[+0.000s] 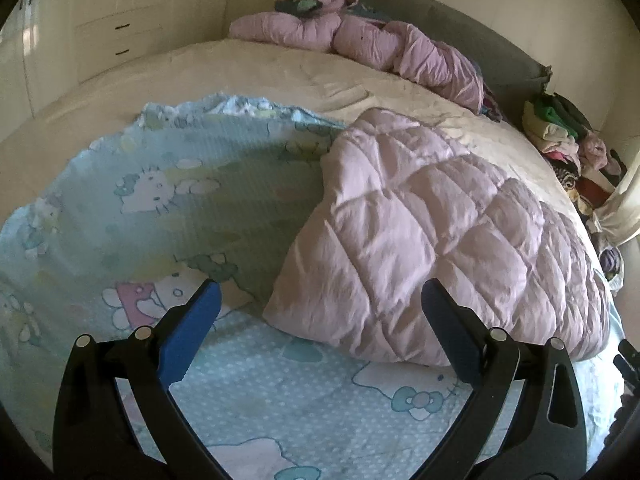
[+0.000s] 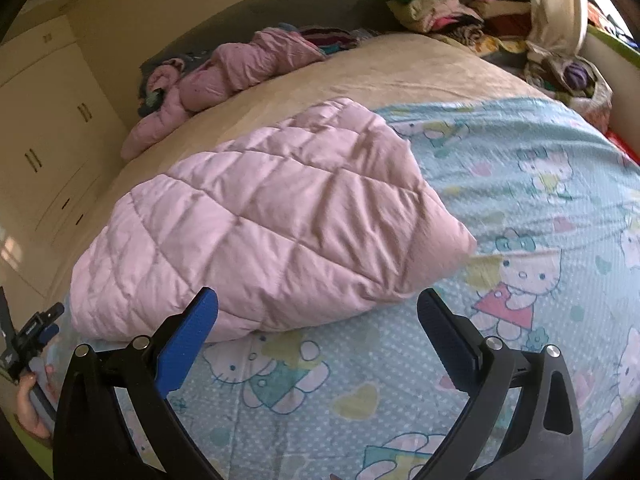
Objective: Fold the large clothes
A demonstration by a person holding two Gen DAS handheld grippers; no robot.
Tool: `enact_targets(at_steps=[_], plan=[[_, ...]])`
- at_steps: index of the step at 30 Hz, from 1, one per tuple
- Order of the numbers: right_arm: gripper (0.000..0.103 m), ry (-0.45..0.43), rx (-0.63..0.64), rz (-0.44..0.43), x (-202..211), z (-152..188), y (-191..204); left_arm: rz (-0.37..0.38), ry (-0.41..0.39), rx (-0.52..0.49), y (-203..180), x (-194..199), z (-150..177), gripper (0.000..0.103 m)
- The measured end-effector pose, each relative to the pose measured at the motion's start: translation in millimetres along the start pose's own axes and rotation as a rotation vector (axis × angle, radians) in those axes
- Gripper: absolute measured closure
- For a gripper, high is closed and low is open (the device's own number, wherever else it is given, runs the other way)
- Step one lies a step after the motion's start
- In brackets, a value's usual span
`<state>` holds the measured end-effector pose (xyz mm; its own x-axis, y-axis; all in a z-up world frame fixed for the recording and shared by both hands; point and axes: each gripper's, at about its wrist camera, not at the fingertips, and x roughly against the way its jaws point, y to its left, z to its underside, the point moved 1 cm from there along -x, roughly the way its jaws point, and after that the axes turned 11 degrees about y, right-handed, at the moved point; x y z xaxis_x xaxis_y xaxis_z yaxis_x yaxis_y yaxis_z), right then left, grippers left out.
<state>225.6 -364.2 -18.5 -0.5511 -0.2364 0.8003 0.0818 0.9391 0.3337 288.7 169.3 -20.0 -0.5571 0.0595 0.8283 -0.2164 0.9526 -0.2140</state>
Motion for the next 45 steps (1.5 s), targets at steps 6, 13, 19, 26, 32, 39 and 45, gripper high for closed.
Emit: enact_targets(at_steps=[6,13,19,26,32,39,45], plan=[[0.004,0.025,-0.042,0.013,-15.1,3.5,-13.3,0.119,0.072,0.070,7.1,-20.9,3.7,0.010],[0.004,0.065,-0.100,-0.041,-31.9,4.8,-24.5,0.189,0.134,0.130,12.0,-43.0,8.6,0.010],[0.004,0.101,-0.156,-0.100,-44.7,1.7,-32.8,0.232,0.144,0.168,17.2,-52.0,9.3,0.010],[0.004,0.141,-0.203,-0.163,-63.4,-7.0,-38.3,0.291,0.160,0.214,23.0,-61.8,8.7,0.009],[0.004,0.158,-0.263,-0.289,-79.6,-23.0,-45.0,0.367,0.179,0.267,28.3,-72.2,6.7,0.009],[0.004,0.157,-0.298,-0.362,-94.3,-40.8,-47.5,0.448,0.185,0.331,30.2,-87.7,1.1,0.008],[0.004,0.142,-0.312,-0.388,-103.0,-47.9,-51.4,0.462,0.169,0.358,25.4,-99.1,-8.3,0.008]])
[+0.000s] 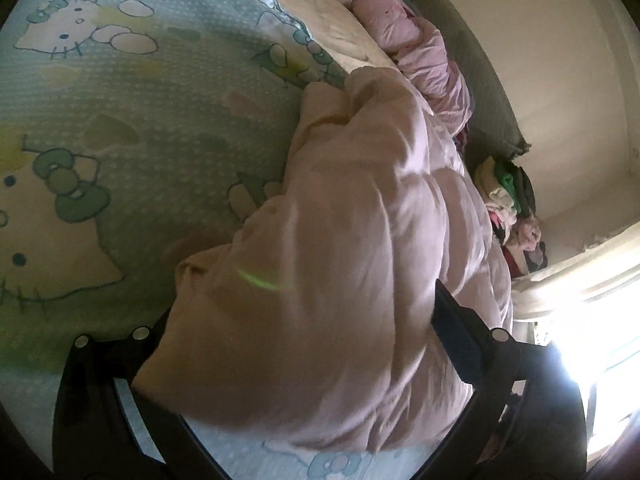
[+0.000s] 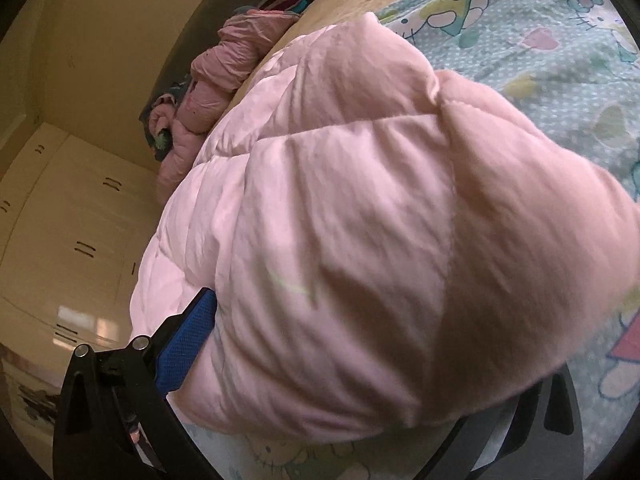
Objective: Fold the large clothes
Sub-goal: 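Grasp the folded jacket edge with both grippers and lift it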
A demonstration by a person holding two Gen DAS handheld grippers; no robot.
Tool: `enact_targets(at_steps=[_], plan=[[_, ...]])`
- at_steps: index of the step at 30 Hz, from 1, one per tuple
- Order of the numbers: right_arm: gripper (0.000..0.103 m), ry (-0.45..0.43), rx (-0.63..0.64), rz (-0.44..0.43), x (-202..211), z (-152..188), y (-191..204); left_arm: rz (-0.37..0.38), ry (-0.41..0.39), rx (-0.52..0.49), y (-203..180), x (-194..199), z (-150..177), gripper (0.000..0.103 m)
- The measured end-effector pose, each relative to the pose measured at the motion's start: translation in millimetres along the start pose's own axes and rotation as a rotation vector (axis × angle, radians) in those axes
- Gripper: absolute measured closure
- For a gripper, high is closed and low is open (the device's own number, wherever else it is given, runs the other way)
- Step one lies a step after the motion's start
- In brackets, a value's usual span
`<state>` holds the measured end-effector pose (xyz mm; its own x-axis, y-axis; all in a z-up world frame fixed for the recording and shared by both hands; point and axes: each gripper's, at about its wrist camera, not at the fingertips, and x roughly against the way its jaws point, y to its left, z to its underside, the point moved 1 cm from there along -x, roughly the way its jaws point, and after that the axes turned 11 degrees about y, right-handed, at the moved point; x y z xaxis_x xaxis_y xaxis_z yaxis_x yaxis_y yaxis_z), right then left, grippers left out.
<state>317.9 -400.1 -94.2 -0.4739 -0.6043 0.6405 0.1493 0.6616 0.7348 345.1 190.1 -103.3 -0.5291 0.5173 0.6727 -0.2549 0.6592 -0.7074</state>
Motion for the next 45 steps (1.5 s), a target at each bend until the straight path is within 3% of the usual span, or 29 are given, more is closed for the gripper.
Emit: enact_targets(at_steps=[10,11,13,15,17,21,28,36,45], plan=[[0.005,-0.057,0.026,0.026,-9.2,-5.5,4.0,-0.019,-0.068,-0.007,-10.8,-12.8,-7.2,0.010],[0.010,-0.066,0.041,0.037,-9.0,-4.6,6.6,-0.021,-0.075,-0.013,-12.4,-12.0,-6.7,0.014],[0.025,-0.084,0.089,0.065,-7.1,-1.6,13.1,-0.015,-0.086,-0.049,-21.7,-10.3,-6.8,0.038],[0.040,-0.114,0.196,0.134,-1.5,4.5,31.4,-0.042,-0.104,-0.102,-34.1,-4.1,-4.2,0.051],[0.052,-0.135,0.288,0.202,0.9,10.5,47.1,-0.079,-0.132,-0.163,-48.9,1.8,-0.7,0.058],[0.061,-0.180,0.469,0.351,4.8,25.6,81.3,-0.141,-0.183,-0.270,-74.2,15.9,7.0,0.065],[0.065,-0.268,0.712,0.487,14.1,63.7,123.0,-0.197,-0.253,-0.413,-114.3,34.2,22.8,0.066],[0.067,-0.329,0.831,0.497,25.3,94.4,143.2,-0.222,-0.292,-0.480,-127.6,48.3,35.9,0.068],[0.067,-0.348,0.877,0.483,41.9,114.1,150.4,-0.216,-0.309,-0.501,-123.1,71.0,53.3,0.068]])
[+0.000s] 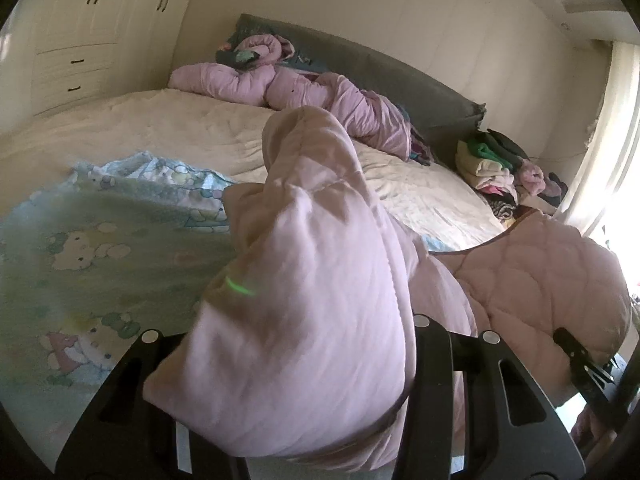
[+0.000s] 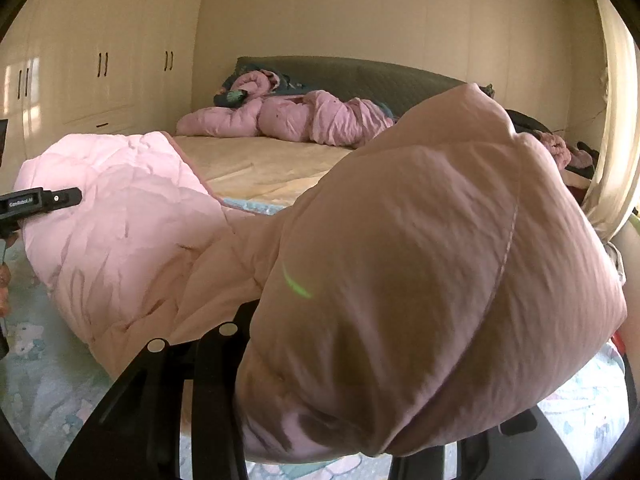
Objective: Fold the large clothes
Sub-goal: 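Grasp the folded jacket edge with both grippers and lift it, then fold the lifted edge over the jacket and open both grippers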
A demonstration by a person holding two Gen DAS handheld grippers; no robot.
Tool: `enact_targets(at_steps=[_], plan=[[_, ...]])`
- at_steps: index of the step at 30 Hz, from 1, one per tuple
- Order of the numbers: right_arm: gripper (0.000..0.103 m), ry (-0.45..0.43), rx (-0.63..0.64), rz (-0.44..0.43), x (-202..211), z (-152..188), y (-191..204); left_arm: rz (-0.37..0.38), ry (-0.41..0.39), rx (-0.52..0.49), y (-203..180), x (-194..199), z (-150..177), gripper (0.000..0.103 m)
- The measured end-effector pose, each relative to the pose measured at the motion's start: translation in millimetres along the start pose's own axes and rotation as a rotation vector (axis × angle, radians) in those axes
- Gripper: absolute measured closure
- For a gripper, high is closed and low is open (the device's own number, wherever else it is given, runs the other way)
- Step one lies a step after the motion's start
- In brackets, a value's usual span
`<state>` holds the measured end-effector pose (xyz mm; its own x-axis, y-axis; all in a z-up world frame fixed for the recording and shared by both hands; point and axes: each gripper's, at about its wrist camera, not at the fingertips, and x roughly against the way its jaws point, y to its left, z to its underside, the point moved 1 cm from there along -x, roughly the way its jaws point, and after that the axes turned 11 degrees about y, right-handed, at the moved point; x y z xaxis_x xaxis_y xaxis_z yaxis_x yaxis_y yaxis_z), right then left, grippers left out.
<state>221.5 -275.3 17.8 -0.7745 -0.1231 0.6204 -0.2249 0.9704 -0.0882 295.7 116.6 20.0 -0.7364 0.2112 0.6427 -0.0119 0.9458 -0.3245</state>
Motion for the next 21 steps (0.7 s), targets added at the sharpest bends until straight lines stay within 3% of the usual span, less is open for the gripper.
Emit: enact_targets(at_steps=[14,17,21], plan=[[0.067,0.003,-0.035,-0.019,20.1,13.3,-1.3,-0.007,0.001,-0.011,7.3,31.3,24.7,0.067],[0.066,0.026,-0.082,-0.027,12.0,13.7,-7.7,-0.025,0.015,-0.013,12.4,30.0,31.8,0.067],[0.061,0.096,-0.258,-0.056,-8.2,27.2,-33.5,-0.066,0.054,0.001,22.6,18.4,39.4,0.065]])
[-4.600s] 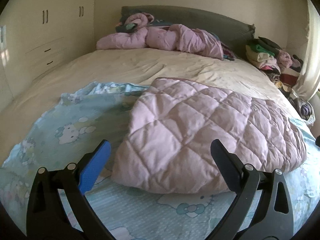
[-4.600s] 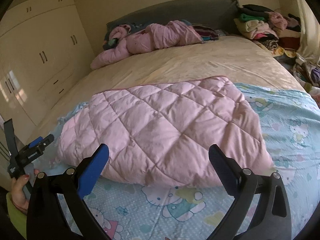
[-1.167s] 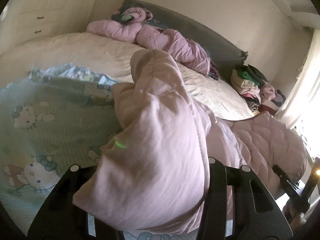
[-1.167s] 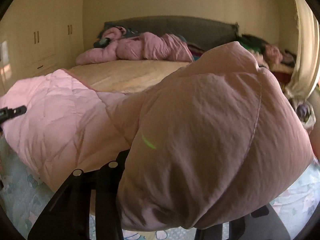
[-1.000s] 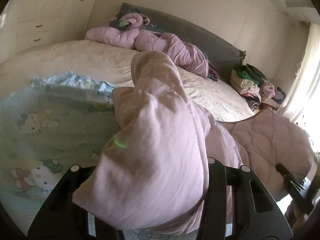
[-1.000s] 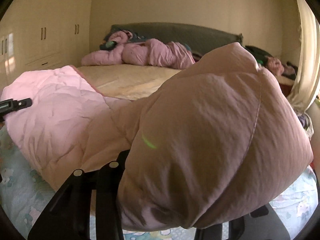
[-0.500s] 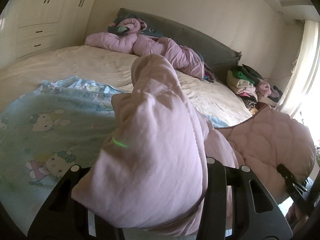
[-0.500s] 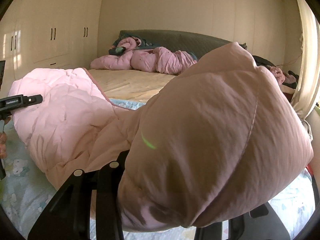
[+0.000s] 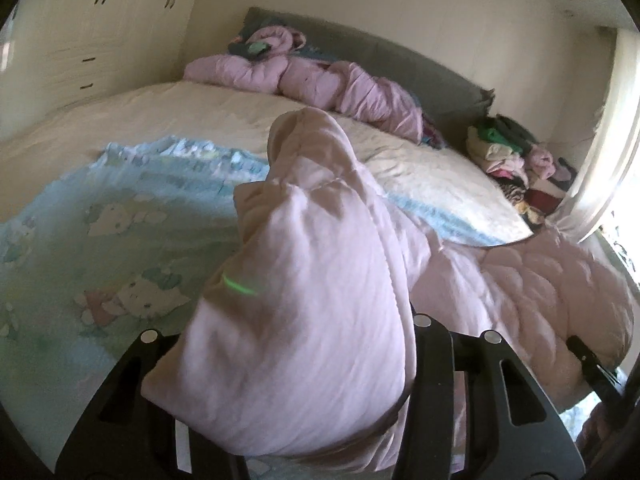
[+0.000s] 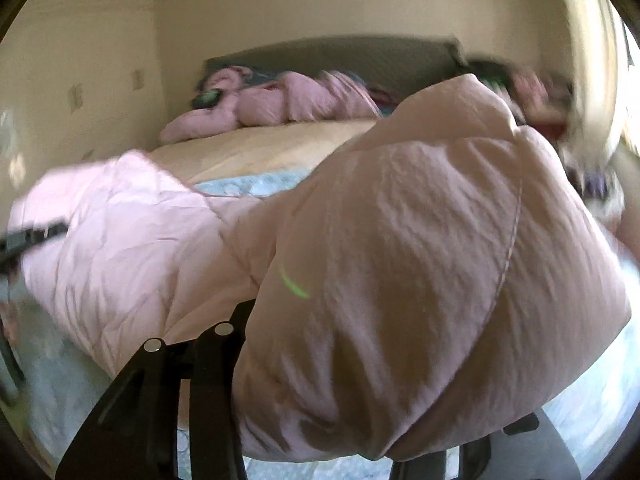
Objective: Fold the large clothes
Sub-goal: 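Fold the lifted edge over the jacket and open both grippers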
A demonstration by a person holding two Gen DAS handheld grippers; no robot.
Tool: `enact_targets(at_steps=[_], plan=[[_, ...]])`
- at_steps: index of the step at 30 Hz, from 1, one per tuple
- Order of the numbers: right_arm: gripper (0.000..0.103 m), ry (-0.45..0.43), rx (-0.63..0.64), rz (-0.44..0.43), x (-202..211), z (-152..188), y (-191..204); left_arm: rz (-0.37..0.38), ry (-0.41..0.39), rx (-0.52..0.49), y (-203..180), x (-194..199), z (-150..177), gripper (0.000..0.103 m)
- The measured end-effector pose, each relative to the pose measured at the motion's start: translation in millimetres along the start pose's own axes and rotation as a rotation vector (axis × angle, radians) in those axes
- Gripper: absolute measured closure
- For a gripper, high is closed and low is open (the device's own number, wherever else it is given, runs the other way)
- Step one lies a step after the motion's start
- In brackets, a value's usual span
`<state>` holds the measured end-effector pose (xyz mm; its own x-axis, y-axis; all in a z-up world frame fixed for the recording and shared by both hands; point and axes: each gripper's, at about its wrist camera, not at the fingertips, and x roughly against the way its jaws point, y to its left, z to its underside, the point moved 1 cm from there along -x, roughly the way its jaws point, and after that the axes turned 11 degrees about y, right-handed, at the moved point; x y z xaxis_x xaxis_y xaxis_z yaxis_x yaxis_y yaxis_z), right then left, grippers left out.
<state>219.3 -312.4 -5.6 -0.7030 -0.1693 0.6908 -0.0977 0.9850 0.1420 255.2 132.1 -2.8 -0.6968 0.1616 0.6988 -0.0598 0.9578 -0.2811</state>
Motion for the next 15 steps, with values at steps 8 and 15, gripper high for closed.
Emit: enact_targets(at_steps=[8,15], plan=[[0.034,0.128,-0.373,-0.169,-51.4,26.5,-69.2,-0.061,0.071,0.041,19.9,-23.5,14.1,0.053],[0.006,0.170,-0.455,-0.214,-59.8,27.6,-89.7,-0.076,0.105,0.085,38.1,-30.5,31.6,0.033]])
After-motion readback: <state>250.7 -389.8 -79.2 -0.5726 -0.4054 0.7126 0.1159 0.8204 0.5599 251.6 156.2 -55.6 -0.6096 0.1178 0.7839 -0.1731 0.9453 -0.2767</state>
